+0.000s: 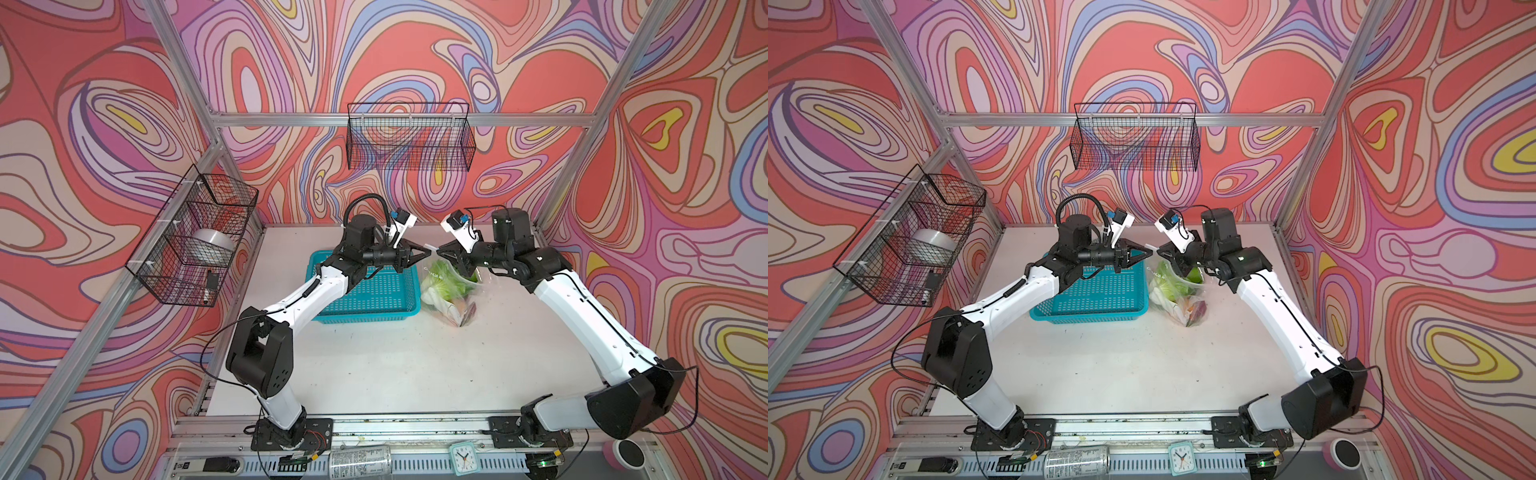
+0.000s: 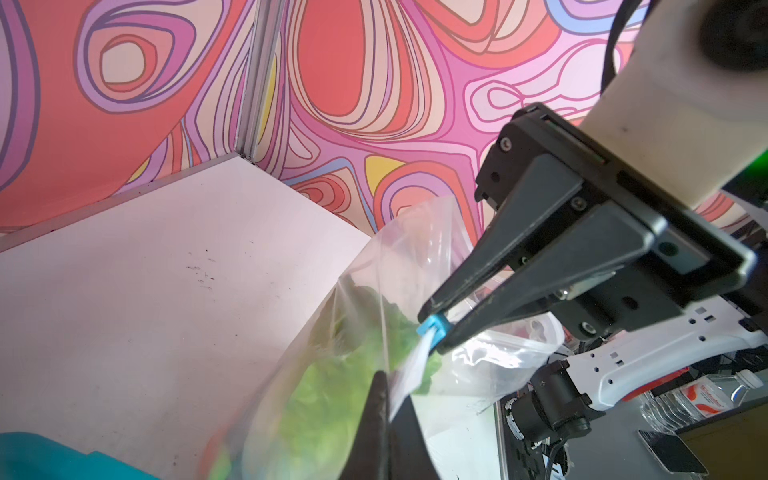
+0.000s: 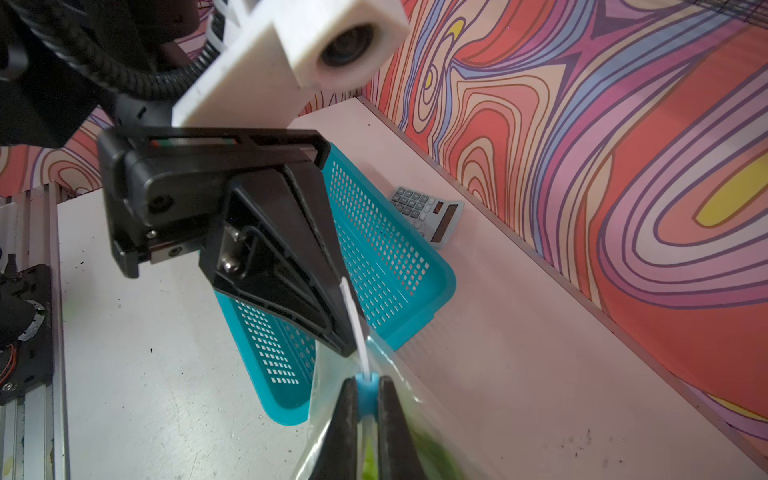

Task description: Place the food in the zip-top bag and seal the zipper

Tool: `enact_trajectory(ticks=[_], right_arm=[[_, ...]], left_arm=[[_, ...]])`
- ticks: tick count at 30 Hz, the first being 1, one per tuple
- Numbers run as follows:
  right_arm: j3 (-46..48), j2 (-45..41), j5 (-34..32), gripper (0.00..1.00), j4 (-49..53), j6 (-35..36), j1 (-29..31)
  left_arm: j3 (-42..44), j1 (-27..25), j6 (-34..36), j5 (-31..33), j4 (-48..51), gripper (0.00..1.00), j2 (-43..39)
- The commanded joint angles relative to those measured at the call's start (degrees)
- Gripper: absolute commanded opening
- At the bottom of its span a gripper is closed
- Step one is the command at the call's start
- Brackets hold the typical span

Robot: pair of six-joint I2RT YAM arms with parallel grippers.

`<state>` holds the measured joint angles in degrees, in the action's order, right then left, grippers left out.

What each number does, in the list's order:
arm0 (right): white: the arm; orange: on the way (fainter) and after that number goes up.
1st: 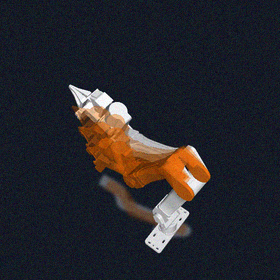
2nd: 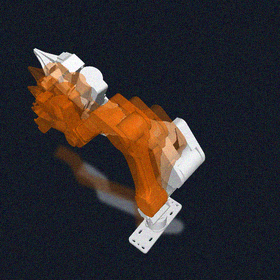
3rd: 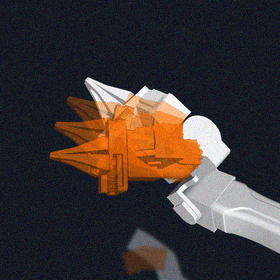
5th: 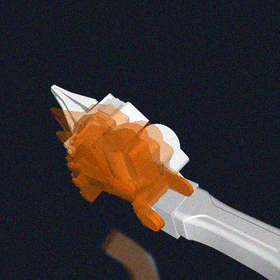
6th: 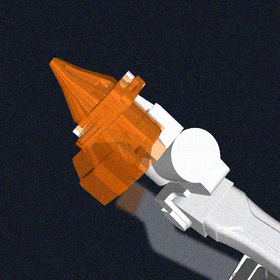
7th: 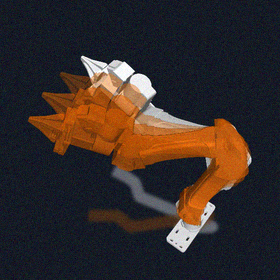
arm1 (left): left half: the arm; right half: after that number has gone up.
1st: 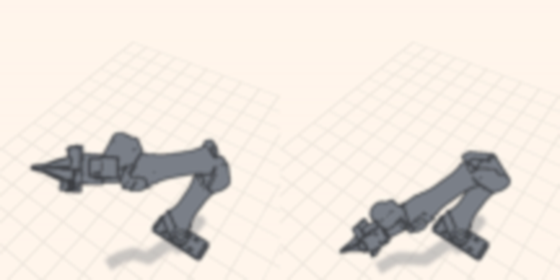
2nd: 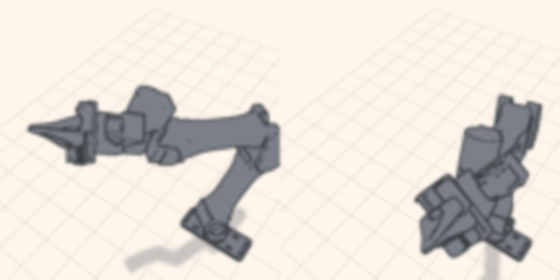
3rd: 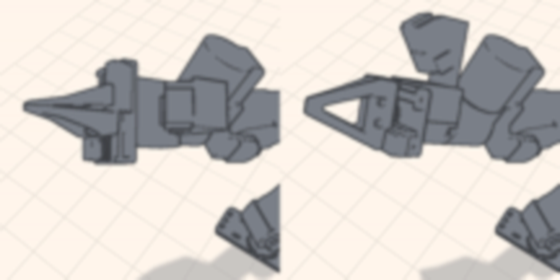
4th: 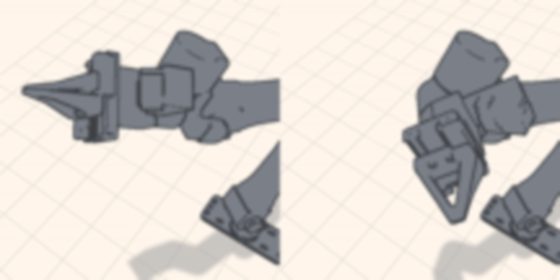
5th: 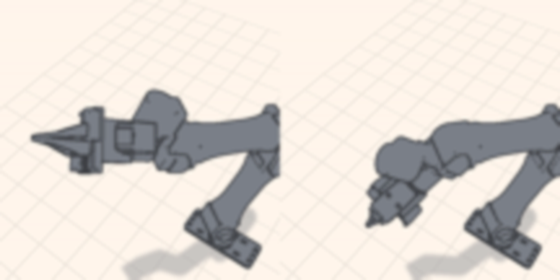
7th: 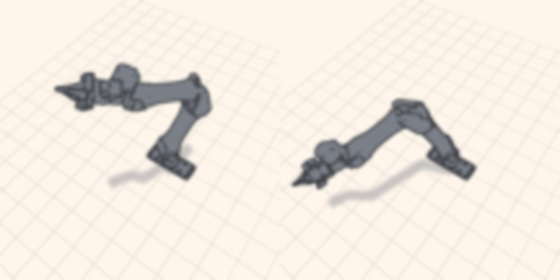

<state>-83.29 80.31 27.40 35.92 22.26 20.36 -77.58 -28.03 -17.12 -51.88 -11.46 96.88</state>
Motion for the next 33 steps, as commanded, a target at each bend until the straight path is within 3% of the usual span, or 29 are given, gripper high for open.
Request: enact_trajectory(ticks=[1,10,33], right_arm=[[0.0,-2.7,-5.5,0.0,7.3,-0.9,-1.1],[-1.1,-3.7,-9.5,0.0,11.7,-3.8,-1.1],[2.7,-12.1,-14.3,0.0,23.6,-10.2,-1.1]], left_arm=[[0.3,3.8,-1.5,6.7,-3.8,0.0,-2.8],[0.2,4.7,-3.1,16.8,-1.8,0.0,-2.2],[-2.6,5.0,-9.6,24.9,-4.7,0.0,5.2]])
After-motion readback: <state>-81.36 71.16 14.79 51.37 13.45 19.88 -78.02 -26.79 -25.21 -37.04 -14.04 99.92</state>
